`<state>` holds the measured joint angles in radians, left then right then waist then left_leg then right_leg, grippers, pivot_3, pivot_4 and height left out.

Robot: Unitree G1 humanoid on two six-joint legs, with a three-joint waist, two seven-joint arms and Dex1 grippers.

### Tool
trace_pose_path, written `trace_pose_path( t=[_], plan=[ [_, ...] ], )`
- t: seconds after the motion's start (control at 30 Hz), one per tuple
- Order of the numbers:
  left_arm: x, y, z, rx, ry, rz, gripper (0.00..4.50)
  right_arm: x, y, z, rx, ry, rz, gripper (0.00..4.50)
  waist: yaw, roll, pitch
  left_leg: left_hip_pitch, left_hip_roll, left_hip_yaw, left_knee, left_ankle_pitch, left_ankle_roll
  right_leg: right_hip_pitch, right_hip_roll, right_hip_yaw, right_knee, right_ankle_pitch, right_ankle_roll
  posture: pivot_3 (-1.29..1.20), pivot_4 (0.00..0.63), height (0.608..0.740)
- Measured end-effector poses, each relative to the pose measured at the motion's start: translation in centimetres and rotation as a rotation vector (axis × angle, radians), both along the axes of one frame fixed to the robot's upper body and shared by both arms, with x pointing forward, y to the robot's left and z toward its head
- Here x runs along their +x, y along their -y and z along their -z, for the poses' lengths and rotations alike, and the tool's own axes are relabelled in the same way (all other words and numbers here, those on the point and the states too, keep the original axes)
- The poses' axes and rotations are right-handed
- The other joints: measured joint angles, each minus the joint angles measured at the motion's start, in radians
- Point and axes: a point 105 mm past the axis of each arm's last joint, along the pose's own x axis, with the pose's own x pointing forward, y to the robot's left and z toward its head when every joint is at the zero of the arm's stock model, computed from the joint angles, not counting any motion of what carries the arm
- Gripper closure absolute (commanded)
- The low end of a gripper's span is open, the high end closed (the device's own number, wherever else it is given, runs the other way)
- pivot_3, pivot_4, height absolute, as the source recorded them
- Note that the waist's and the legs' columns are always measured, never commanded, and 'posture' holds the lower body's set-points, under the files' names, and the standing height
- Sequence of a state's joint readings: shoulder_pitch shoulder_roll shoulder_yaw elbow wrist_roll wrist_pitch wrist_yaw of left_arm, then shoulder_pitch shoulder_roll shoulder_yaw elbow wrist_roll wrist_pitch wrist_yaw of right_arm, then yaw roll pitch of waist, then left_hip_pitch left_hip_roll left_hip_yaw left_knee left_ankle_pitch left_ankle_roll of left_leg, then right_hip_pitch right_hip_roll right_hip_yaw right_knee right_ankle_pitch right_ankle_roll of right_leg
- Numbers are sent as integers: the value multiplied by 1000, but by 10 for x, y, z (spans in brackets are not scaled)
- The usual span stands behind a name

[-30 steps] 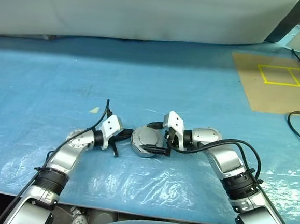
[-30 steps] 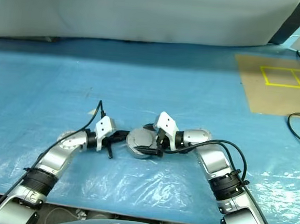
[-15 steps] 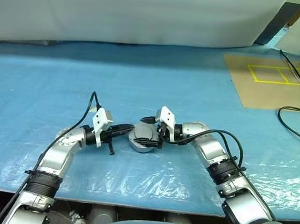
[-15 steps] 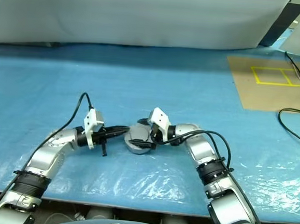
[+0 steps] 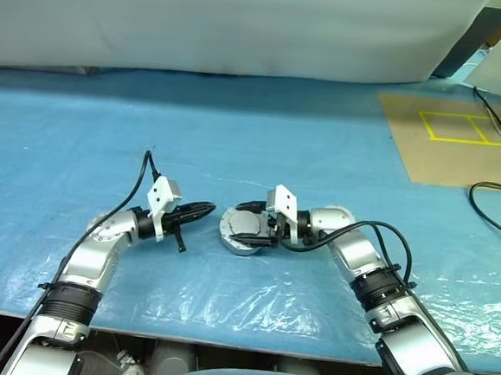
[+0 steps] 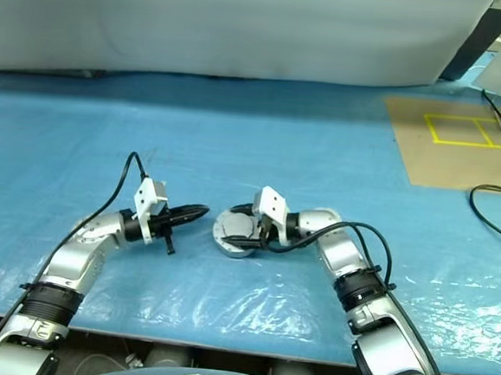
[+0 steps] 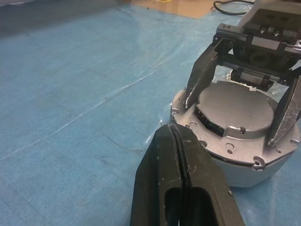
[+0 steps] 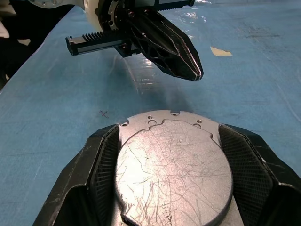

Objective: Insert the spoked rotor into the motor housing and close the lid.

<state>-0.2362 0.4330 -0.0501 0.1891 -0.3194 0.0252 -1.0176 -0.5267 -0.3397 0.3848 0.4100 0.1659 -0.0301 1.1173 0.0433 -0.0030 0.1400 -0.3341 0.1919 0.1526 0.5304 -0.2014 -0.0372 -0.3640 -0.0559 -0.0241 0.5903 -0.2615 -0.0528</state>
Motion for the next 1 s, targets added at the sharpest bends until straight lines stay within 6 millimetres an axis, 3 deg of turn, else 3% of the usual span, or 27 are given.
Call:
trace_pose_path(
  t=[0.27,0.6,0.87,1.0],
  plan=[
    [-4,5,-6,1,22,33,4500,12,-4,2,9,27,8,1485,-2,-1,-1,1,1,0,0,0,0,0,0,0,0,0,0,0,150,740],
    [-4,4,-4,13,21,26,4500,4,-4,-2,2,18,6,1485,-1,-2,-3,-7,0,0,0,1,1,-5,0,0,-2,0,0,0,150,740],
    [-6,8,0,10,8,29,4500,11,-11,2,3,-20,49,1485,-13,-1,-4,1,2,0,-1,0,1,0,1,0,-1,-3,5,0,150,740],
    [-10,8,5,15,-7,30,4500,9,-9,-1,-44,-14,45,1485,-5,0,-4,1,2,1,-2,0,1,-1,1,0,-1,0,0,0,150,740]
  ],
)
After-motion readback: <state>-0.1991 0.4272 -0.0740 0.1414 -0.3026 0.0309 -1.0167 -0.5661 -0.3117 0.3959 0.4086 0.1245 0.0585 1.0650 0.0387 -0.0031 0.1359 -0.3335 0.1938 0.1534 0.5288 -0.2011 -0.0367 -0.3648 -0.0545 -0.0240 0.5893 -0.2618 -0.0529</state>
